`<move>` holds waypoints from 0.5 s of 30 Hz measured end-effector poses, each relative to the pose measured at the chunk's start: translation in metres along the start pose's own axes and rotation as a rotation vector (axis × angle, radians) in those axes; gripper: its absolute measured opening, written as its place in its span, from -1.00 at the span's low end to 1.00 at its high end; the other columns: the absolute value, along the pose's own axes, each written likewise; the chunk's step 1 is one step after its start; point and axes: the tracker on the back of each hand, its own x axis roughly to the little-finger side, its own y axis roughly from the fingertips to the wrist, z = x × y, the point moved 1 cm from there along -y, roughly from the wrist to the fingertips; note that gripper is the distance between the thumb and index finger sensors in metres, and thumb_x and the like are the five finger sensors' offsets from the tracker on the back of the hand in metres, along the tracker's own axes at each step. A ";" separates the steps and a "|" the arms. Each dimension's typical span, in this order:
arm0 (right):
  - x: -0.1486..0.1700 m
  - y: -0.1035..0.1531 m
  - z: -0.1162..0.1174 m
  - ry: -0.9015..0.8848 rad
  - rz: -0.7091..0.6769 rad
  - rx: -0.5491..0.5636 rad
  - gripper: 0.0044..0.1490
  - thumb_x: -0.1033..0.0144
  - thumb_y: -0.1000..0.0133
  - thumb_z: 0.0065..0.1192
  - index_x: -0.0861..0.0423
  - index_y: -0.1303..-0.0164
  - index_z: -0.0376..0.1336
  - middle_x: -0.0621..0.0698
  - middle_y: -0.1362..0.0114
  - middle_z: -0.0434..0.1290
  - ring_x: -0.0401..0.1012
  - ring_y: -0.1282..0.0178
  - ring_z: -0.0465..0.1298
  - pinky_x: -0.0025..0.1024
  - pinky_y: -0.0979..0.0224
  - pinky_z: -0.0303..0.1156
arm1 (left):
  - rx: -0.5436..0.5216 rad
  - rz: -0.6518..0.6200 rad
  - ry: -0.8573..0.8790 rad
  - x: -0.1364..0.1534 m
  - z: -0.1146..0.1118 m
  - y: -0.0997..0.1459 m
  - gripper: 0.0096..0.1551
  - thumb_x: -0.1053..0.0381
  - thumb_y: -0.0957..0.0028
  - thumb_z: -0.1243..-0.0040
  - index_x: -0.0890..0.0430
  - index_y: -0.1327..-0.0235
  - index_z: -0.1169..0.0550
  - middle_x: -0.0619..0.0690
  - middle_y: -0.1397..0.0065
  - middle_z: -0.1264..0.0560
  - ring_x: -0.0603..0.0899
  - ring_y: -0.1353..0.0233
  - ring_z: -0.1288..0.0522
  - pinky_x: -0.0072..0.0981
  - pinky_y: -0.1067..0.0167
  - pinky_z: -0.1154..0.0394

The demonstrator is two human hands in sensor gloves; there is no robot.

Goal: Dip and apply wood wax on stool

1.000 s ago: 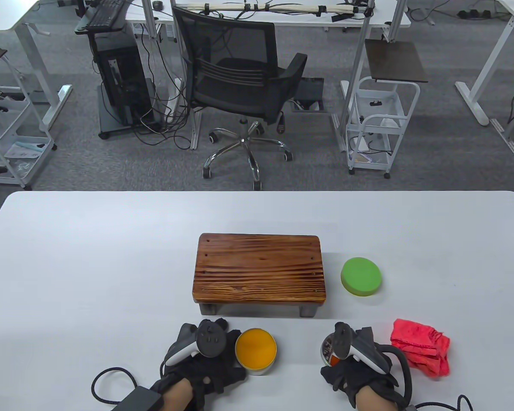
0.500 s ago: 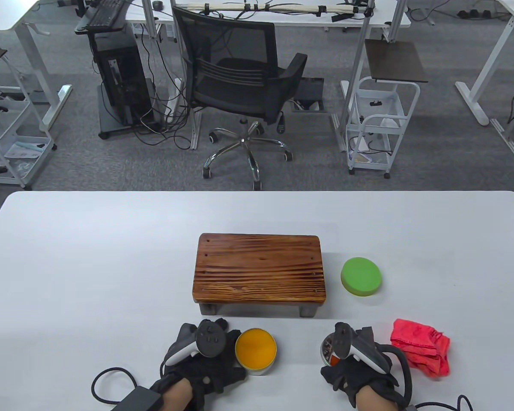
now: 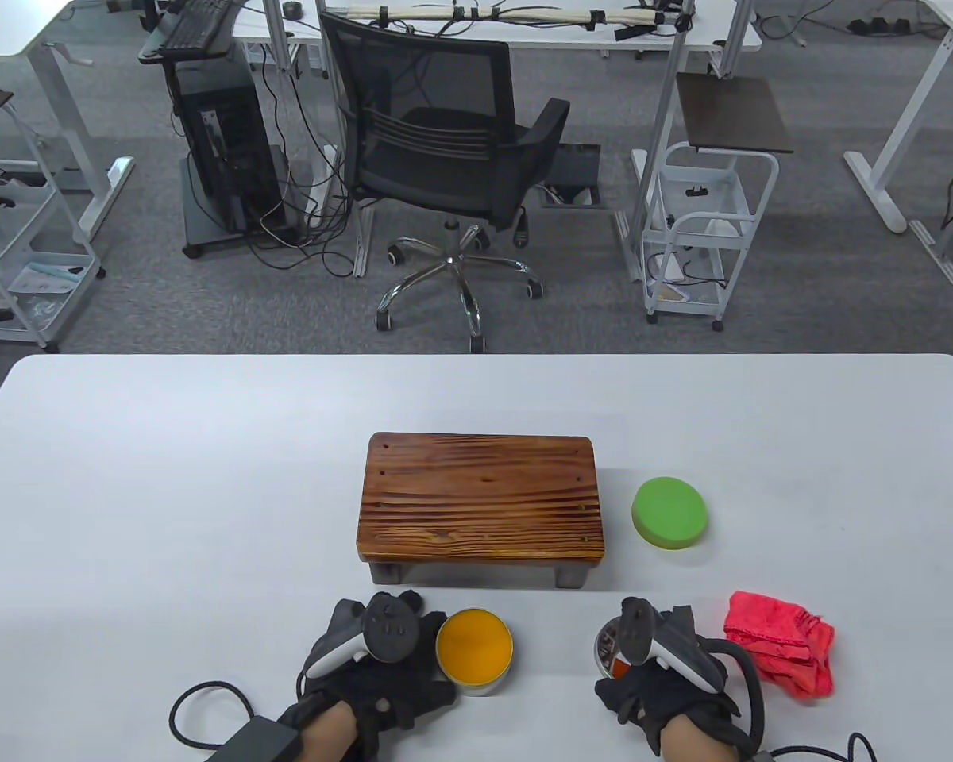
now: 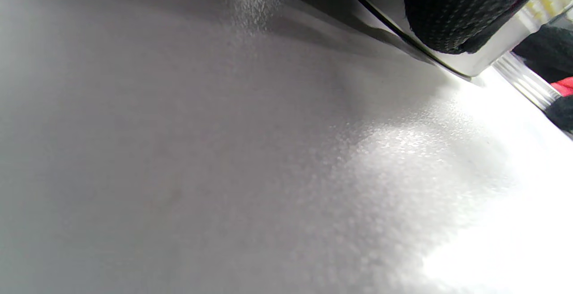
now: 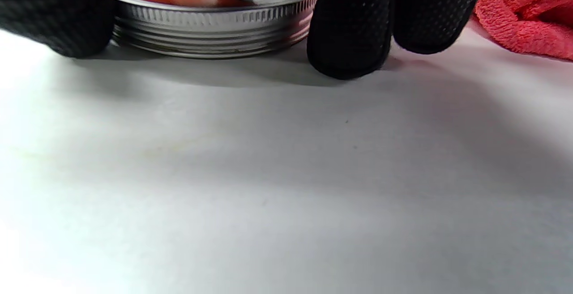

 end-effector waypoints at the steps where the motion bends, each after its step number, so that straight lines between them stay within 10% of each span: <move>1: 0.000 0.000 0.001 -0.016 -0.002 -0.001 0.13 -0.60 -0.06 0.19 -0.24 -0.58 -0.23 -0.11 -0.73 -0.08 -0.18 -0.11 0.50 0.01 -0.41 0.47 | 0.000 0.000 0.000 0.000 0.000 0.000 -0.08 -0.42 -0.32 -0.14 -0.20 -0.62 0.11 0.13 -0.71 0.52 0.42 -0.55 0.62 0.59 -0.22 0.52; 15: 0.011 0.000 -0.005 -0.106 -0.012 -0.022 0.21 -0.58 -0.07 0.25 -0.24 -0.62 -0.29 -0.08 -0.74 -0.04 -0.18 -0.15 0.53 0.01 -0.38 0.48 | 0.000 0.000 0.000 0.000 0.000 0.000 -0.08 -0.42 -0.32 -0.14 -0.20 -0.62 0.11 0.13 -0.71 0.52 0.42 -0.55 0.62 0.59 -0.22 0.52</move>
